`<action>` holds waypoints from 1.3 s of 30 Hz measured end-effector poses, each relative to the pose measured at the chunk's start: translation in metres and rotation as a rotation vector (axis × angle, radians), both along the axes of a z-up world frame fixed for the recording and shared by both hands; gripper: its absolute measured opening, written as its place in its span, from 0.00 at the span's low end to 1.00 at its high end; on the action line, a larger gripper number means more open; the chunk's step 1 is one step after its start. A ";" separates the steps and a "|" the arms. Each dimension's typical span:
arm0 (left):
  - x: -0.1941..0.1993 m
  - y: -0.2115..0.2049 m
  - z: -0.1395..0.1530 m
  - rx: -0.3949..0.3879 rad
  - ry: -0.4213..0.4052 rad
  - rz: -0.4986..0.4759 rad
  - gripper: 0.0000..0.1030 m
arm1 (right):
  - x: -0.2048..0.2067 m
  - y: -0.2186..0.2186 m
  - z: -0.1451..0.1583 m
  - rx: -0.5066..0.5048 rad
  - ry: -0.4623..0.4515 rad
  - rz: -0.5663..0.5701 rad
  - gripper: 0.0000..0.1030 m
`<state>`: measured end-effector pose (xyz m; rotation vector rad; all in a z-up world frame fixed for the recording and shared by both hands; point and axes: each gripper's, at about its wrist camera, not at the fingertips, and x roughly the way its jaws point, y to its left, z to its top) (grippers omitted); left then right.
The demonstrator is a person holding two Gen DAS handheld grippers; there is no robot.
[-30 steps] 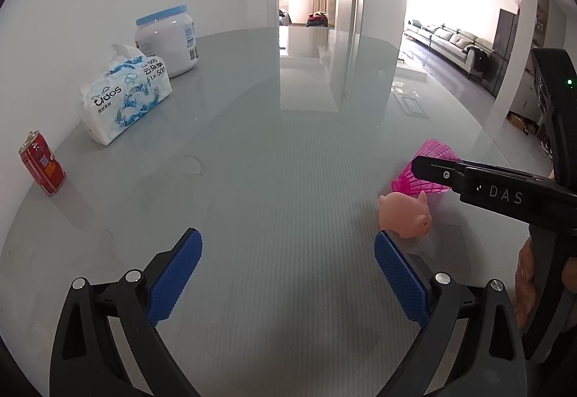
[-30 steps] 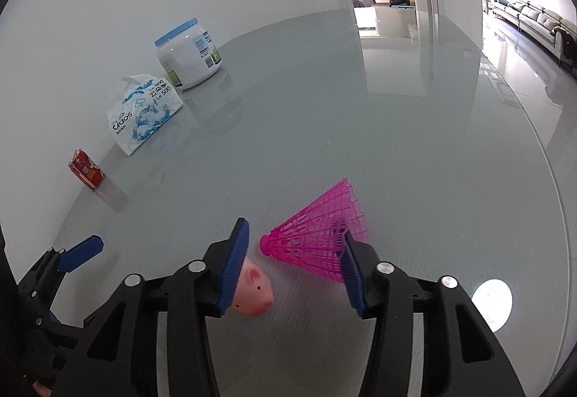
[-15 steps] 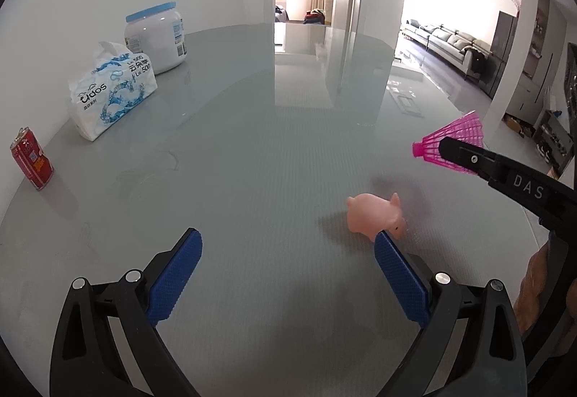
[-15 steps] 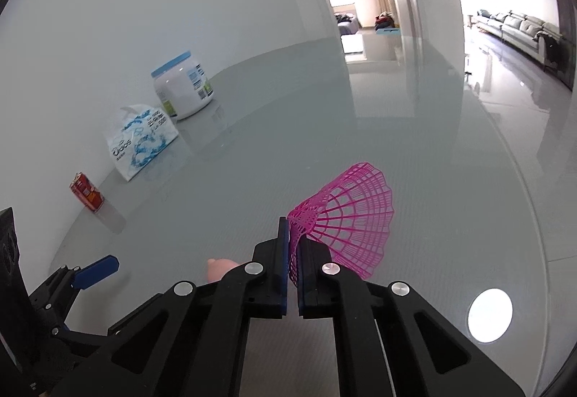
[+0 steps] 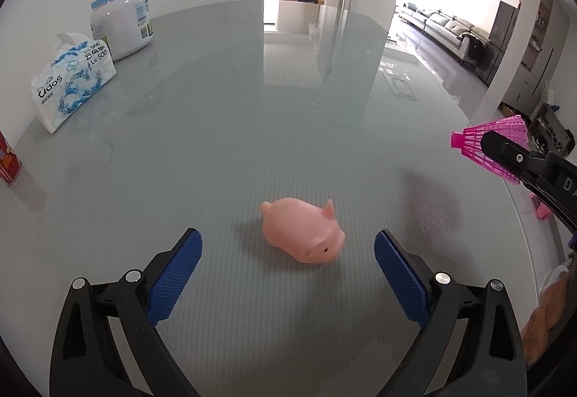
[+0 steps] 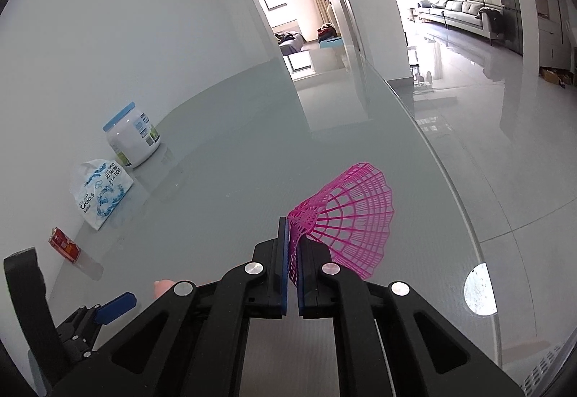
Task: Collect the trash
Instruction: 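Grasp the pink toy piggy with the left tool while the right tool holds the shuttlecock, then carry the piggy and shuttlecock over the wastebasket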
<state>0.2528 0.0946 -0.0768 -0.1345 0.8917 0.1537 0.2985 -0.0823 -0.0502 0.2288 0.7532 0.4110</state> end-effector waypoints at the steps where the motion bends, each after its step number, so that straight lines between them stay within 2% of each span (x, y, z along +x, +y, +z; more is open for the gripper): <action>1: 0.002 -0.001 -0.001 0.010 0.005 0.002 0.92 | -0.001 0.001 0.000 -0.003 -0.002 0.002 0.04; 3: 0.007 -0.002 -0.004 0.017 0.020 0.006 0.90 | -0.002 0.002 0.001 -0.004 -0.004 0.009 0.04; 5: 0.011 -0.001 -0.006 0.012 0.031 0.009 0.84 | -0.003 0.002 0.001 0.000 -0.007 0.011 0.04; 7: 0.015 0.000 -0.008 0.003 0.044 0.005 0.71 | -0.004 -0.001 0.001 0.008 -0.004 0.010 0.04; 8: 0.016 0.000 -0.009 0.005 0.048 0.003 0.69 | -0.004 -0.002 0.001 0.014 -0.001 0.011 0.04; 12: 0.013 -0.002 -0.007 0.004 0.027 -0.022 0.45 | -0.005 -0.006 0.001 0.023 0.000 0.010 0.04; 17: 0.006 -0.003 -0.003 -0.013 0.007 -0.042 0.45 | -0.007 -0.003 0.002 0.025 -0.007 0.009 0.04; 23: -0.023 -0.018 0.020 0.070 -0.084 -0.062 0.45 | -0.033 -0.018 0.008 0.061 -0.029 -0.028 0.04; 28: -0.059 -0.041 0.038 0.098 -0.147 -0.115 0.45 | -0.085 -0.045 0.011 0.073 -0.033 -0.087 0.04; 31: -0.081 -0.060 0.046 0.083 -0.165 -0.177 0.45 | -0.124 -0.068 0.015 0.063 -0.032 -0.133 0.04; 39: -0.129 -0.136 0.064 0.037 -0.217 -0.366 0.45 | -0.236 -0.161 0.026 0.023 -0.049 -0.352 0.04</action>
